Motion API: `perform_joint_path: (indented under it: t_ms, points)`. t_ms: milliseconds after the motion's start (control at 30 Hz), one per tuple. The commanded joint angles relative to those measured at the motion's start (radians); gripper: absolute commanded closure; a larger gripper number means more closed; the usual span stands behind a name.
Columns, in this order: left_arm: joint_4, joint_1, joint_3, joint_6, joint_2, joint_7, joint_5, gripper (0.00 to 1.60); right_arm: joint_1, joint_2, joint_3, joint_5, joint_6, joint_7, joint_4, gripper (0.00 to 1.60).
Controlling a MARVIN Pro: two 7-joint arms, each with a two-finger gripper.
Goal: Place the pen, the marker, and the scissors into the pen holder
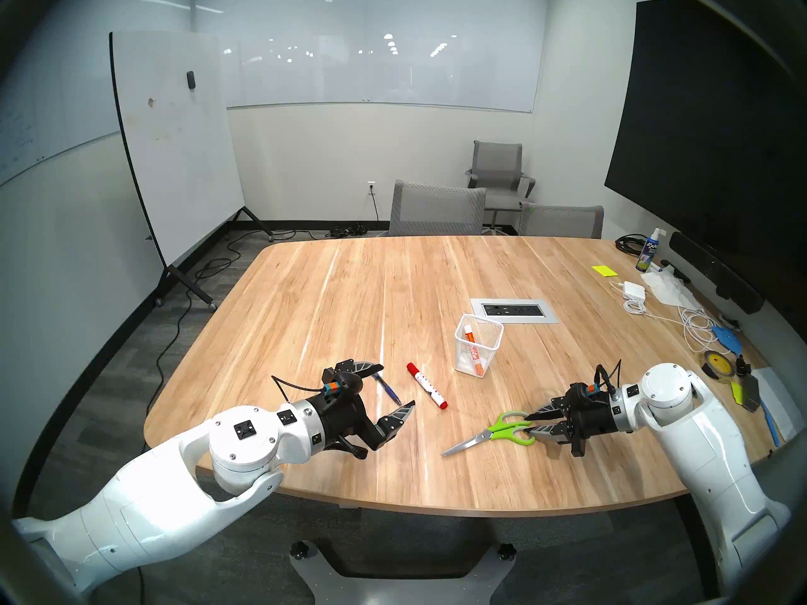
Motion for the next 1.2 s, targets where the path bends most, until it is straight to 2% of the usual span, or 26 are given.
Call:
perform_joint_path:
  t_ms: [0, 133, 267, 300, 333, 367, 933, 1000, 1167]
  points:
    - [-0.021, -0.005, -0.006, -0.008, -0.001, 0.002, 0.002, 0.00, 0.006, 0.010, 0.001, 0.003, -0.011, 0.016, 0.010, 0.77]
    - [-0.021, -0.005, -0.006, -0.008, -0.001, 0.002, 0.002, 0.00, 0.008, 0.016, 0.000, -0.002, -0.022, 0.029, 0.012, 0.71]
    - [-0.021, -0.005, -0.006, -0.008, -0.001, 0.002, 0.002, 0.00, 0.007, 0.017, 0.003, -0.007, -0.025, 0.032, 0.011, 0.89]
    - [-0.021, -0.005, -0.006, -0.008, -0.001, 0.002, 0.002, 0.00, 0.007, 0.016, 0.003, -0.011, -0.026, 0.031, 0.013, 1.02]
    - [-0.021, -0.005, -0.006, -0.008, -0.001, 0.002, 0.002, 0.00, 0.008, 0.015, 0.003, -0.012, -0.026, 0.031, 0.014, 1.44]
    - [-0.021, -0.005, -0.006, -0.008, -0.001, 0.002, 0.002, 0.00, 0.009, 0.013, 0.003, -0.014, -0.027, 0.031, 0.016, 1.60]
    - [-0.021, -0.005, -0.006, -0.008, -0.001, 0.002, 0.002, 0.00, 0.036, -0.003, 0.036, 0.014, 0.001, 0.054, 0.030, 1.60]
    - [-0.021, -0.005, -0.005, -0.008, -0.001, 0.002, 0.002, 0.00, 0.041, -0.004, 0.044, 0.019, 0.009, 0.058, 0.031, 1.15]
    - [-0.021, -0.006, -0.005, -0.008, -0.001, 0.002, 0.002, 0.00, 0.051, -0.009, 0.052, 0.025, 0.022, 0.063, 0.033, 1.05]
